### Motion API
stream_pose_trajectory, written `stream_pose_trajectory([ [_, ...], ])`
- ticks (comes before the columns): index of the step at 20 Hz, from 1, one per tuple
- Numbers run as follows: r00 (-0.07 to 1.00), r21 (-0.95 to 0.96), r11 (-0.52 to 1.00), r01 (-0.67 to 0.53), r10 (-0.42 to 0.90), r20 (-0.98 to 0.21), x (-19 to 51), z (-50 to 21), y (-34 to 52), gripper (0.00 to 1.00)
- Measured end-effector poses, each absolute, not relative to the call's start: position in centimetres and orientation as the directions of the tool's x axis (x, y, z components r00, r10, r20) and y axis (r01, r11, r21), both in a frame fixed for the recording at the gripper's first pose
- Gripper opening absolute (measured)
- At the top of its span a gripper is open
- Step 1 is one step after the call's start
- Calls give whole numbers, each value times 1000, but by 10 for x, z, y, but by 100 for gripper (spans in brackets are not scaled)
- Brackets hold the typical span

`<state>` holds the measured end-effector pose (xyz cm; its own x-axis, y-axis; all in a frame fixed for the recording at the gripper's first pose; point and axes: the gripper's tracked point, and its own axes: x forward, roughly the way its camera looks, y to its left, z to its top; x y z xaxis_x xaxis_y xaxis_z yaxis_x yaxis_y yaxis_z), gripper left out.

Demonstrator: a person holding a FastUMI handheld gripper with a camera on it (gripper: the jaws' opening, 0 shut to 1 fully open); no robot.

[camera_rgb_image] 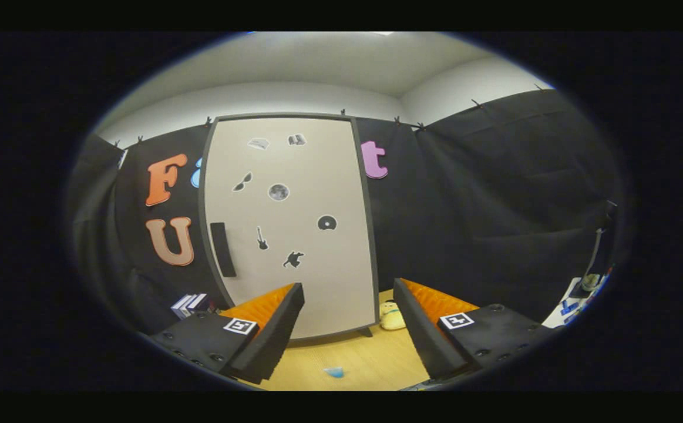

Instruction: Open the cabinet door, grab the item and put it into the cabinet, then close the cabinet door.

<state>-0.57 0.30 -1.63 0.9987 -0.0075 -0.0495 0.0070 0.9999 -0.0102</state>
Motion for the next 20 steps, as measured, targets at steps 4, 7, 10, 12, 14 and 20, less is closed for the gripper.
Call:
stream_pose_trajectory([
  [4,997,-18,999,-51,49,-64,9,-23,37,98],
  [7,989,-29,991,-127,124,-83,26,-29,77,98],
  [10,975,-44,978,-203,197,-107,51,-37,118,98],
  [12,966,-60,970,-238,229,-123,70,-40,144,98],
  [14,955,-61,959,-275,265,-135,88,-42,171,98],
  [20,947,-74,954,-290,275,-169,146,-50,217,98],
])
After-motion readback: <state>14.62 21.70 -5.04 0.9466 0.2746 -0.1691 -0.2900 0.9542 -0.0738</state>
